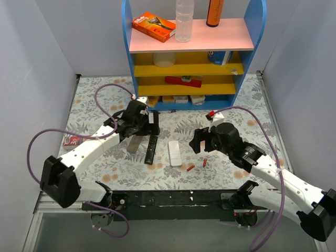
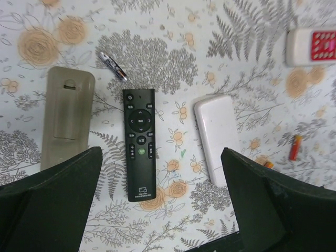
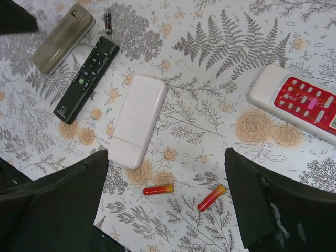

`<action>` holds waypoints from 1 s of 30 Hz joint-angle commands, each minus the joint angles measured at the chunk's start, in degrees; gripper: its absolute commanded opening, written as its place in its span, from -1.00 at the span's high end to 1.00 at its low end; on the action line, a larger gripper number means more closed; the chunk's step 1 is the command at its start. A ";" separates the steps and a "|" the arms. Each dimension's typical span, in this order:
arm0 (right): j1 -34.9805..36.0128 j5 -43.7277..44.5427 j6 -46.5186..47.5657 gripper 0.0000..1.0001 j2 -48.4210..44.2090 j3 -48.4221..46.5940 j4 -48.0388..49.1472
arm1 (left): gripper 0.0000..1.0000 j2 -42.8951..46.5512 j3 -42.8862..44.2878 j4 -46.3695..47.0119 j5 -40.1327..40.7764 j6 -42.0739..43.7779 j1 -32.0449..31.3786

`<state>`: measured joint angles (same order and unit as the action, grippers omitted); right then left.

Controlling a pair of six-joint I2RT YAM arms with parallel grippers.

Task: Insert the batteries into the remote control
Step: Turn over the remote control at the center of the board.

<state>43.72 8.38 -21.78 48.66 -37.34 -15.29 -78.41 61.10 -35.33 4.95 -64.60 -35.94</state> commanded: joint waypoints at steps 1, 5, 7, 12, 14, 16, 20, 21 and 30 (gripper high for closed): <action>-0.31 -4.60 2.00 -0.95 5.64 -6.24 -1.14 | -0.96 8.96 -5.88 5.71 -7.04 -1.67 5.61; -0.66 -5.66 2.18 -0.93 10.13 -7.83 -1.59 | -0.96 15.47 -10.11 5.80 -5.65 -1.32 9.66; -1.01 -5.48 2.01 -0.93 11.89 -7.83 -1.85 | -0.97 19.07 -11.35 5.62 -3.02 -0.88 12.29; -5.05 -10.99 0.42 -0.92 16.54 -8.53 -2.29 | -0.96 25.05 -14.95 6.24 2.78 -0.27 17.39; -5.49 -11.46 0.51 -0.96 17.95 -9.41 -3.25 | -0.96 27.43 -15.74 6.41 5.23 -0.26 18.27; -5.67 -9.88 0.86 -0.96 19.80 -10.73 -4.92 | -0.96 28.66 -17.24 6.77 7.69 -0.62 18.54; -5.84 -6.90 1.92 -0.95 21.56 -11.44 -5.10 | -0.96 28.67 -19.96 8.69 7.53 -1.14 18.54; -5.84 -6.45 2.09 -0.94 22.08 -11.52 -4.84 | -0.97 28.40 -20.49 9.05 7.01 -1.14 18.54; -3.21 -8.65 -0.45 -0.66 26.65 -12.58 -3.25 | -0.96 24.80 -20.50 11.07 6.38 0.87 18.54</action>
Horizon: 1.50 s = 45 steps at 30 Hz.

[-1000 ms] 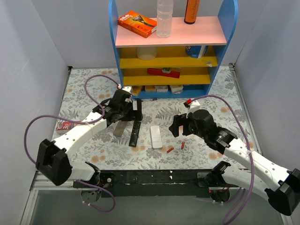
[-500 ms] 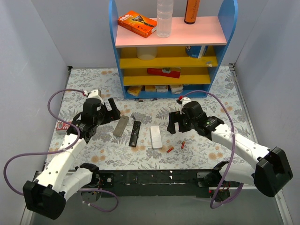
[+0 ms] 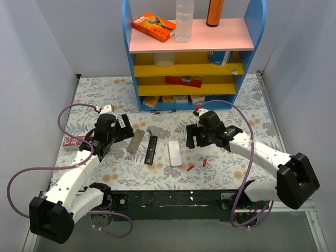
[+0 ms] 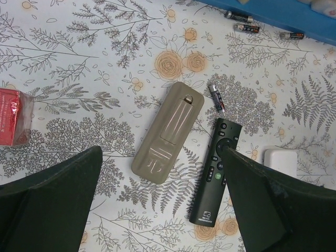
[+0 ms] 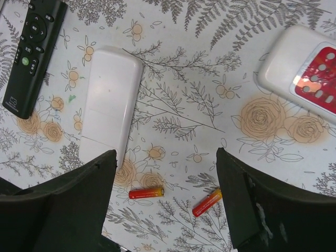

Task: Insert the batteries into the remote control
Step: Turn over the remote control at the center of the board, then pick up the remote control from the center of the board.

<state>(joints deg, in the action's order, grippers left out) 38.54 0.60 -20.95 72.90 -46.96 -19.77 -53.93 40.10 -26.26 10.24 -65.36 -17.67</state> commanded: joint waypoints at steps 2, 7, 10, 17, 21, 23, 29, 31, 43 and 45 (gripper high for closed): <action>3.46 1.84 -1.90 -0.66 3.38 -3.75 0.53 | -0.96 0.58 0.25 1.74 2.59 1.64 0.27; 6.27 3.26 -3.48 -0.68 6.28 -5.24 -0.36 | -0.96 0.76 0.16 1.74 2.59 1.82 -0.43; 8.73 4.41 -4.45 -0.70 8.21 -6.47 -0.44 | -0.96 1.28 0.16 1.21 4.52 1.73 -1.05; 13.22 6.43 -6.47 -0.81 13.48 -10.17 -0.97 | -0.96 1.29 0.07 0.60 6.64 1.47 -1.49; 15.68 8.62 -8.23 -0.90 16.12 -11.22 -1.59 | -0.96 1.02 -0.02 0.95 5.58 1.47 -1.66; 16.91 9.33 -9.11 -0.92 18.14 -12.01 -1.85 | -0.96 0.93 -0.02 0.95 5.14 1.55 -1.75; 19.55 14.15 -9.64 -0.93 23.68 -15.70 -5.10 | -0.96 0.85 -0.02 1.04 5.14 1.73 -2.45; 20.07 15.13 -9.72 -0.92 24.91 -16.49 -6.68 | -0.96 0.93 -0.11 1.04 5.23 1.64 -2.63; 22.36 17.60 -8.76 -0.61 28.52 -16.42 -8.27 | -0.96 1.37 -0.20 1.91 -0.46 0.59 -3.25; 22.36 16.80 -8.06 -0.40 27.56 -15.71 -6.87 | -0.96 1.55 -0.11 2.09 -2.58 -0.64 -3.25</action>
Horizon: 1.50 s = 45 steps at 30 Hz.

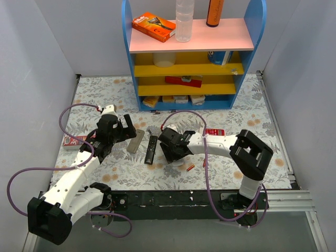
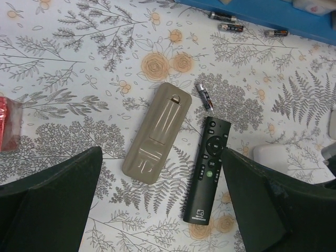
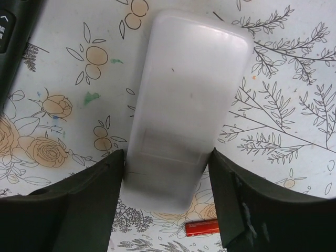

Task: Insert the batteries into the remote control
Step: Pick up the remote control from the center of the board, then remove the battery cover from the remote control.

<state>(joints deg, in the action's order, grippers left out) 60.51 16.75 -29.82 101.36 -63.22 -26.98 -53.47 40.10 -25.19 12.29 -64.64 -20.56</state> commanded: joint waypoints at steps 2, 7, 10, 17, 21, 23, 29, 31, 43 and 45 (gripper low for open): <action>0.40 0.39 2.31 -0.29 -2.12 1.34 1.75 | -0.96 1.09 -0.37 1.72 -8.07 -2.93 -0.36; 0.83 -0.67 6.96 0.10 -6.52 3.36 5.79 | -0.96 0.39 -1.77 6.01 -17.99 -8.12 -0.36; 1.97 -0.23 10.48 0.14 -10.30 4.77 8.96 | -0.96 -0.31 -3.79 11.01 -25.72 -12.87 -0.45; 4.44 -1.45 17.51 0.13 -21.36 10.74 20.11 | -0.96 -3.12 -8.98 24.74 -39.09 -23.15 -0.36; 5.23 -3.04 20.76 0.13 -24.80 13.65 25.22 | -0.96 -4.53 -11.09 31.59 -44.45 -27.55 -0.62; 5.58 -3.65 22.61 0.14 -26.38 14.79 28.19 | -0.96 -4.97 -11.79 34.15 -45.34 -29.39 -0.89; 6.11 -4.80 24.90 0.14 -29.02 17.78 34.27 | -0.96 -6.12 -13.46 38.55 -47.28 -32.04 -3.16; 6.11 -4.63 25.43 0.14 -29.20 17.96 35.33 | -0.96 -6.64 -13.90 39.25 -46.75 -32.39 -4.31; 6.20 -5.06 25.70 -0.02 -29.55 19.80 39.29 | 0.13 -4.10 -19.09 46.19 -42.18 -36.43 -6.87; 6.11 -4.98 24.73 -0.20 -29.55 19.72 39.37 | 0.46 -3.05 -19.88 47.59 -41.39 -38.10 -6.95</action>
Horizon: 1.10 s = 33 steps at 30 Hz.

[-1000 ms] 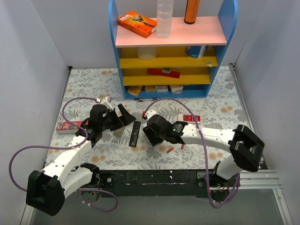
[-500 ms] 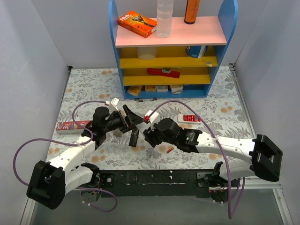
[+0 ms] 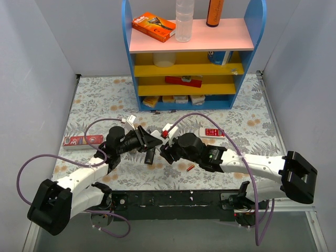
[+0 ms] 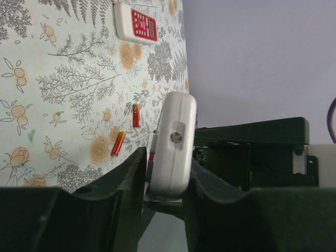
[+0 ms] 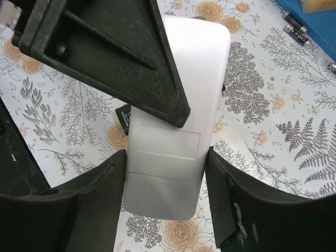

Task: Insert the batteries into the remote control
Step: Remove the battery cover from the remote control.

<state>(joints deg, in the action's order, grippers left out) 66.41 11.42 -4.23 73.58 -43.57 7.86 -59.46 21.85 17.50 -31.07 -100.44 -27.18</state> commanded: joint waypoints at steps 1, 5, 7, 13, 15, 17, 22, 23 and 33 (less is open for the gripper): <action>0.21 0.27 -2.00 -0.28 -2.04 0.15 4.54 | 0.55 3.38 -2.85 6.66 2.76 -3.00 -0.33; 0.21 2.20 -6.83 -0.64 -4.23 1.29 5.41 | 0.87 5.58 -5.76 10.71 6.37 -6.24 -0.24; -0.14 3.95 -10.43 -0.70 -5.89 1.12 3.76 | 1.00 6.98 -6.90 13.61 8.73 -7.65 -0.33; -3.21 3.08 -27.56 -0.72 -12.66 5.15 4.62 | 1.00 9.45 -13.22 25.73 13.13 -14.33 -0.24; -4.70 0.89 -32.56 -0.72 -13.99 7.87 6.28 | 1.00 9.80 -15.34 29.85 14.45 -15.92 -0.24; -5.24 -0.69 -35.48 -0.71 -15.48 9.55 9.62 | 1.00 9.63 -16.13 31.80 14.98 -17.59 -0.24; -6.38 -2.19 -42.69 -0.62 -15.23 12.98 13.14 | 1.00 8.93 -18.15 37.96 15.34 -20.14 -0.24; -6.56 -3.24 -43.23 -0.60 -15.05 13.51 15.32 | 1.00 8.84 -18.24 38.48 15.34 -20.32 -0.33; -9.98 -10.01 -48.06 -0.32 -13.91 19.05 31.50 | 1.00 6.29 -19.03 43.06 14.37 -22.07 -0.24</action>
<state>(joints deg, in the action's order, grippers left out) 57.60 4.16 -49.19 59.46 -25.34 28.21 -52.56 3.36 56.40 -17.04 -114.50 -27.24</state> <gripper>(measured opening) 0.671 0.201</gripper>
